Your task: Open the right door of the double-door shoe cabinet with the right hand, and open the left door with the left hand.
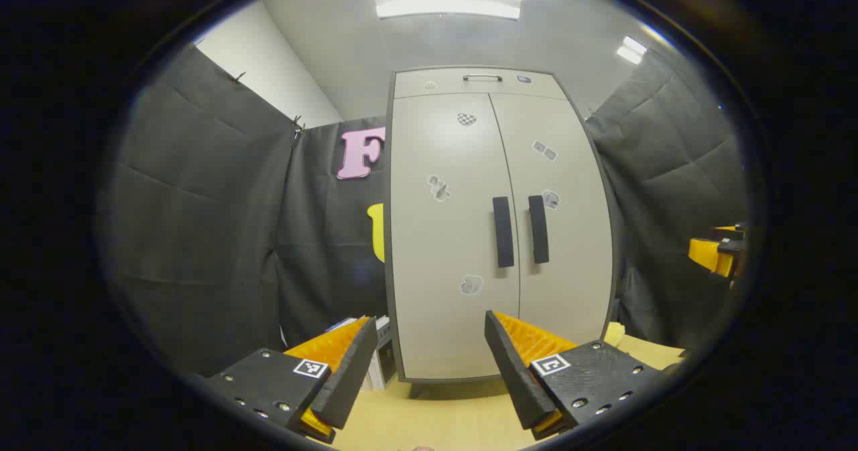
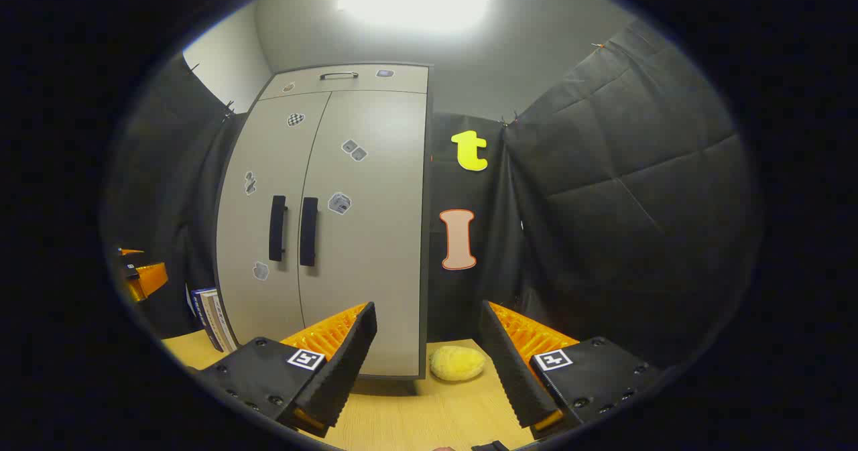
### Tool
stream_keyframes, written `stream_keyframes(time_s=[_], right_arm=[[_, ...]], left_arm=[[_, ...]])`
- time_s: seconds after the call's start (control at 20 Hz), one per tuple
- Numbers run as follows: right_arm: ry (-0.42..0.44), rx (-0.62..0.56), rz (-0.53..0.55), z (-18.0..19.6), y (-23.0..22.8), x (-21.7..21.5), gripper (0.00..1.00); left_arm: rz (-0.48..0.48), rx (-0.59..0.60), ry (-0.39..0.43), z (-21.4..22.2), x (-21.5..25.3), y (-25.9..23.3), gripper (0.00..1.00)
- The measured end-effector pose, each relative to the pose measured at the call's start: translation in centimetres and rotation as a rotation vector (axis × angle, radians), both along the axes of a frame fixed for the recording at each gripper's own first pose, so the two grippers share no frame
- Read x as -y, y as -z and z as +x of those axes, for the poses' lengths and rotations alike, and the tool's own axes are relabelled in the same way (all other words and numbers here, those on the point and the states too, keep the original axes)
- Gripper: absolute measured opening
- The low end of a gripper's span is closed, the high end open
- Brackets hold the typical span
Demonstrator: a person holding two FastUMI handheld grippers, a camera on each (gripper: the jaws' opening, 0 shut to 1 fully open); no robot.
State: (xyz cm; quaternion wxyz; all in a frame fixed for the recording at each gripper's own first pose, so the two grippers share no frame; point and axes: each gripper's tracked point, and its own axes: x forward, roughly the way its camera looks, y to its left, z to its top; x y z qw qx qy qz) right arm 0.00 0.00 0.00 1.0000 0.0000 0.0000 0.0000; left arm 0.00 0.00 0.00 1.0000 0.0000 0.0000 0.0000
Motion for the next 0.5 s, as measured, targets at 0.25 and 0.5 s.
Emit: stream_keyframes(time_s=[0.25, 0.5], right_arm=[[-0.016, 0.010, -0.015, 0.2, -0.3, -0.8, 0.97], [-0.027, 0.008, -0.021, 0.5, -0.2, -1.4, 0.97]], left_arm=[[0.000, 0.006, -0.015, -0.1, -0.8, -0.1, 0.95], [0.004, 0.005, -0.029, -0.3, -1.3, 0.1, 0.93]])
